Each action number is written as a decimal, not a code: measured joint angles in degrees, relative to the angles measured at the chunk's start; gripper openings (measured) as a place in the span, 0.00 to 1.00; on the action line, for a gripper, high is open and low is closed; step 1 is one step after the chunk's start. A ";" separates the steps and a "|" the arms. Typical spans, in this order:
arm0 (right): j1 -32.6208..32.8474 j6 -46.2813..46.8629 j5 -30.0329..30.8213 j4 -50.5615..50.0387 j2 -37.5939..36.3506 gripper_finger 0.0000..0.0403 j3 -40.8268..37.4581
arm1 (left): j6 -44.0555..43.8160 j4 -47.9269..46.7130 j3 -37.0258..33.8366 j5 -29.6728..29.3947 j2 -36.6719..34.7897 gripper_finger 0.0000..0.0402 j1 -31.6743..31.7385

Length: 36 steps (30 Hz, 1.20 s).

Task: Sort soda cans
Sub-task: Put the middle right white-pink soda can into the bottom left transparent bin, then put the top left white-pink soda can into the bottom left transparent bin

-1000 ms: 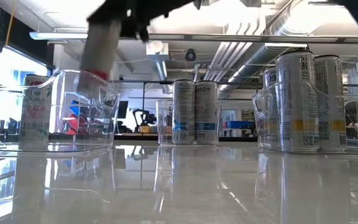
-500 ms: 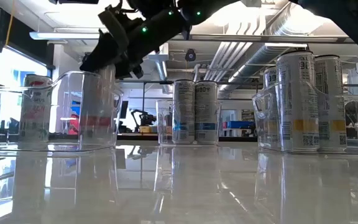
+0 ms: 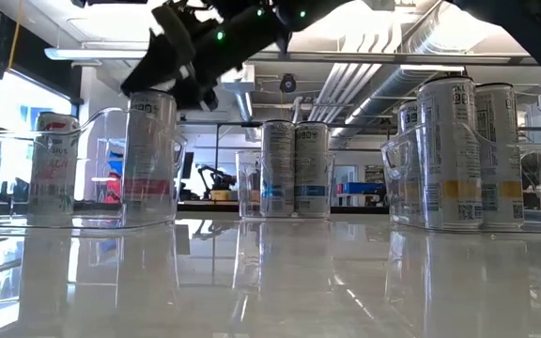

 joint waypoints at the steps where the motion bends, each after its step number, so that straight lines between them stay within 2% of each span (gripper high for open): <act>1: 0.00 -0.75 0.01 0.85 -0.33 0.81 0.00 | -1.24 -0.10 0.13 -0.18 -0.24 0.80 0.00; 9: -1.59 -7.39 0.29 -1.30 -6.82 0.82 -0.30 | -6.38 -2.77 0.43 -3.86 -4.30 0.80 0.04; 11: -2.30 -8.80 1.46 -0.92 -9.72 0.82 -2.48 | -9.02 -5.38 0.43 -4.03 -5.25 0.80 0.07; 15: -3.86 -7.36 3.24 3.18 -15.52 0.82 -14.07 | -18.18 -16.17 0.43 -5.54 -6.58 0.80 0.12; 21: -3.62 -0.67 6.24 23.51 -25.80 0.82 -35.61 | -45.95 -38.18 0.43 -7.17 -10.23 0.80 4.23; 23: -3.19 0.82 6.66 29.61 -28.10 0.82 -40.90 | -50.92 -44.53 0.78 -4.56 -11.58 0.80 7.82; 26: -2.70 2.50 6.73 35.59 -29.72 0.82 -46.14 | -53.26 -53.73 3.31 1.81 -12.28 0.80 14.03; 30: -2.56 3.10 6.71 38.34 -30.90 0.82 -47.73 | -53.04 -63.41 8.23 10.68 -11.58 0.80 21.99; 36: -2.47 2.95 6.69 38.39 -30.46 0.82 -47.87 | -46.35 -66.25 9.66 22.78 -9.71 0.80 30.30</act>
